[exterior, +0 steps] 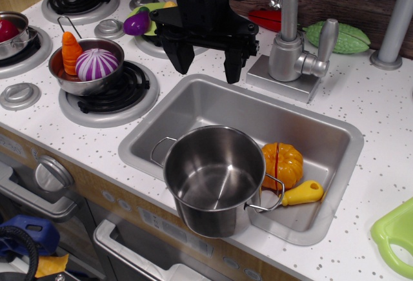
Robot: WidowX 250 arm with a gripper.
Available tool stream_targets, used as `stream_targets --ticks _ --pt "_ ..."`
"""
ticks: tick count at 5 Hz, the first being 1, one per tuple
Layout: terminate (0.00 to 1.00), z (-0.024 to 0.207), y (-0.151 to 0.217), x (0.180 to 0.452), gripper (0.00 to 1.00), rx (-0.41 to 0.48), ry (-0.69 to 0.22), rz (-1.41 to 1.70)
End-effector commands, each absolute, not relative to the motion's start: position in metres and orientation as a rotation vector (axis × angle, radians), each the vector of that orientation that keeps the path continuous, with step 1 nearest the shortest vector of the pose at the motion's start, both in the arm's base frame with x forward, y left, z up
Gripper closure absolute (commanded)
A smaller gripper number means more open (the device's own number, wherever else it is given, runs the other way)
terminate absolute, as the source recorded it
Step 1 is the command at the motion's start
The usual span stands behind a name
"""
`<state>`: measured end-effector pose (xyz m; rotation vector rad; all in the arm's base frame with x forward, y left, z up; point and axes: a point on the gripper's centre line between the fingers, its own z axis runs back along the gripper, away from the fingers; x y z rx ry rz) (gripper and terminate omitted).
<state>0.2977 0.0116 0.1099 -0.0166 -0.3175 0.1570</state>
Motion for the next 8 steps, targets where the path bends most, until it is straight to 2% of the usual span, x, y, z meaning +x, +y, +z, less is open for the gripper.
stream_targets --ticks 1,2,3,4,5,6,7,8 --pt "0.0 0.11 0.012 0.298 0.0 -0.017 -0.317 0.157" --pt "0.0 0.115 -0.004 0.304 0.0 0.023 -0.346 0.362" --pt "0.0 0.13 -0.019 0.307 0.0 0.044 -0.328 0.573" --pt "0.0 0.137 -0.03 0.304 0.0 0.036 -0.294 0.74" --pt "0.0 0.145 -0.04 0.289 0.0 0.03 -0.232 0.86" --pt "0.0 0.134 -0.05 0.274 0.0 -0.018 -0.217 0.931" --pt "0.0 0.12 -0.058 0.263 0.0 -0.047 -0.25 0.969" --pt "0.0 0.104 -0.057 0.261 0.0 -0.102 -0.257 0.968"
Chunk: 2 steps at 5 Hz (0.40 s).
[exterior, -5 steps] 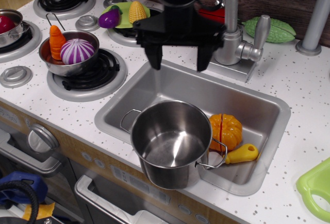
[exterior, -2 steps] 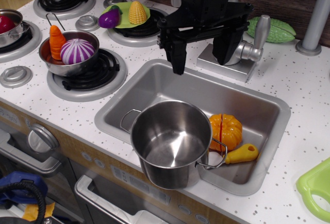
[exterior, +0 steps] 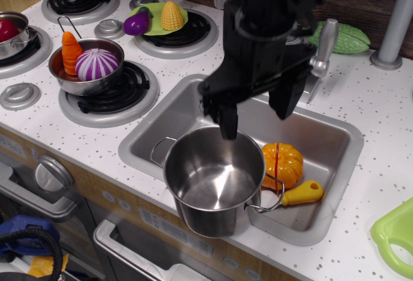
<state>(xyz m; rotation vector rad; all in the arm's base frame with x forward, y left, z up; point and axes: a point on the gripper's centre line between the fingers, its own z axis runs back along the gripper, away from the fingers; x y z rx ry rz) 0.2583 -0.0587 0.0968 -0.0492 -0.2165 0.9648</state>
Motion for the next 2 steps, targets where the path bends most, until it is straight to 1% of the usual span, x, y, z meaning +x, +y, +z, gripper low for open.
stream_targets --ticks 1,2 --pt "0.0 0.092 -0.055 0.263 0.0 -0.13 -0.267 0.962" --pt "0.0 0.076 -0.052 0.264 0.0 -0.163 -0.263 0.954"
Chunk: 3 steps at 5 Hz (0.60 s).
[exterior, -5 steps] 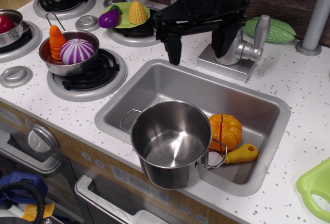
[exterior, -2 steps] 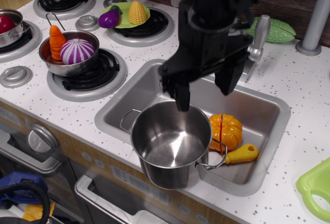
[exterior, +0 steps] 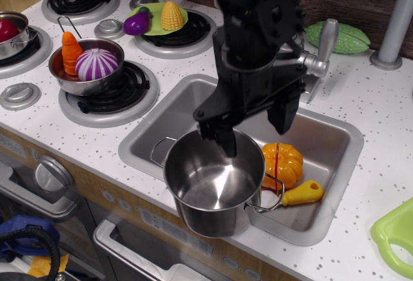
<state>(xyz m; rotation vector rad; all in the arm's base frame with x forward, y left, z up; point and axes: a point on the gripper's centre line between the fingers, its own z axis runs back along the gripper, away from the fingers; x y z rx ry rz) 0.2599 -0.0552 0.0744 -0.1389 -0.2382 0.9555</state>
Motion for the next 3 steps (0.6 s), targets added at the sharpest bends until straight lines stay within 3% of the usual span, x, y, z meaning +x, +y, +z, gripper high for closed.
stream_targets --ticks 1,2,3 --pt "0.0 0.06 -0.048 0.263 0.0 -0.199 -0.256 0.945" --pt "0.0 0.047 -0.049 0.262 1.0 -0.18 -0.237 0.937" --pt "0.0 0.045 -0.05 0.262 1.0 -0.161 -0.193 0.937"
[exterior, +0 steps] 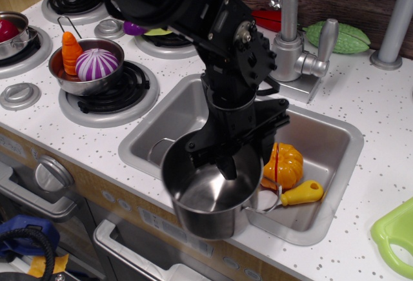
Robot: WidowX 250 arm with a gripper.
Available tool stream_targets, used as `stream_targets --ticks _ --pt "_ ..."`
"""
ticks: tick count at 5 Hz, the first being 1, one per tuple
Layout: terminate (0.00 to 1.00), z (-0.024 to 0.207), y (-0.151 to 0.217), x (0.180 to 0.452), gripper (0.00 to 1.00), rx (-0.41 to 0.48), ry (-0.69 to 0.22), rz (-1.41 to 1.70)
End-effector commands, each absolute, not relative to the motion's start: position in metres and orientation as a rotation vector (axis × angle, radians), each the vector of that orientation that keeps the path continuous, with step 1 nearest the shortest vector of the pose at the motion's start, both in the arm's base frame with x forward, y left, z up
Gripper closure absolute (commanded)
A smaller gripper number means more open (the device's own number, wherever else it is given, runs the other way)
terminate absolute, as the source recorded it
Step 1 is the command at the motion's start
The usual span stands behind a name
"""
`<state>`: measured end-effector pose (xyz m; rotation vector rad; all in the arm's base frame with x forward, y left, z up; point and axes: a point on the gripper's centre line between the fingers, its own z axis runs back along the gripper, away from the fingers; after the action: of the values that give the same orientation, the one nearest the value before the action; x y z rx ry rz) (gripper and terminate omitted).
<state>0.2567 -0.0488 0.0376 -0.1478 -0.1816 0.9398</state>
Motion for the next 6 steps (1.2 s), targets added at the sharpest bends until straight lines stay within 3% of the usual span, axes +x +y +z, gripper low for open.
stream_targets --ticks 1,2,3,4,5,6 --pt "0.0 0.05 -0.044 0.261 1.0 -0.157 -0.166 0.857" --pt "0.0 0.07 -0.026 0.27 1.0 -0.078 -0.168 0.645" --pt "0.0 0.089 0.003 0.297 1.0 -0.018 -0.166 0.435" --pt "0.0 0.081 0.018 0.321 1.0 -0.034 -0.266 0.225" --pt "0.0 0.064 0.021 0.327 1.0 -0.073 -0.349 0.144" --pt "0.0 0.058 0.019 0.322 1.0 -0.102 -0.37 0.152"
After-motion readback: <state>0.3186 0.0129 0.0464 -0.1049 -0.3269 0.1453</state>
